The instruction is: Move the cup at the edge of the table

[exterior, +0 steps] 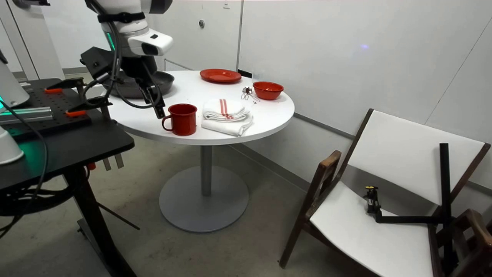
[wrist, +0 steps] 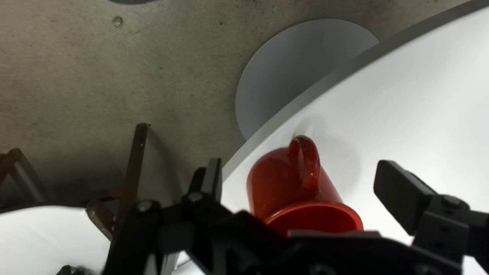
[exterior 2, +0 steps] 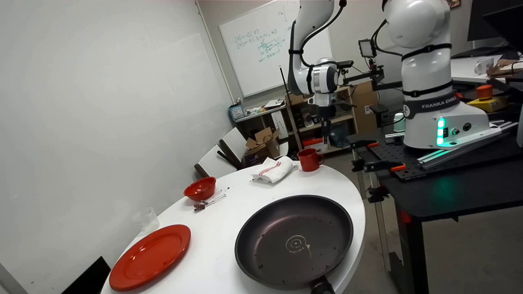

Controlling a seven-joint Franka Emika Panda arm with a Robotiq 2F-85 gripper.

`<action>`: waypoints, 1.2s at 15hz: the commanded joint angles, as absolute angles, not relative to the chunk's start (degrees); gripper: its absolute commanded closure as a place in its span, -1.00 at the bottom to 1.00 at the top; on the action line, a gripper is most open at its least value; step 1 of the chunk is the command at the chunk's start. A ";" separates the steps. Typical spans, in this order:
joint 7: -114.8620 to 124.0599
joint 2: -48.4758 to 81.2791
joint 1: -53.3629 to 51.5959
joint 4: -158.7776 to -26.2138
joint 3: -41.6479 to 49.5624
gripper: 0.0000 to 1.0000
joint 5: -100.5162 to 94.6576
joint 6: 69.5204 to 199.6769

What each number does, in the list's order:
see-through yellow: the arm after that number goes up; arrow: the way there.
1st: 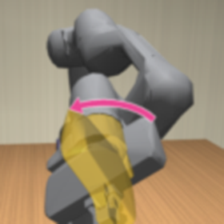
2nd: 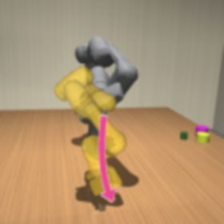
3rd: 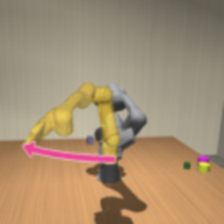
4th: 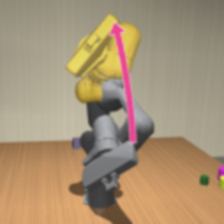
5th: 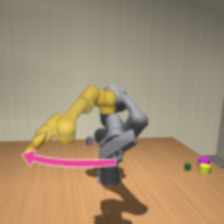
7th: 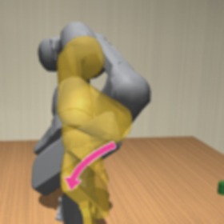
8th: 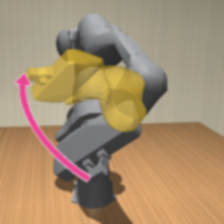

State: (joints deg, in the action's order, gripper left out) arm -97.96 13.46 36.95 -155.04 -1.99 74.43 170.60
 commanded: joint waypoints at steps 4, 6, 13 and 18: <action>-95.31 3.92 34.01 -162.23 -3.71 -1.00 75.28 176.57; -96.93 6.20 33.04 -159.47 -3.97 -1.00 77.69 177.95; -97.29 5.13 28.89 -159.28 -6.13 -1.00 81.80 182.05; -97.97 4.69 25.85 -159.26 -7.95 -1.00 84.60 184.59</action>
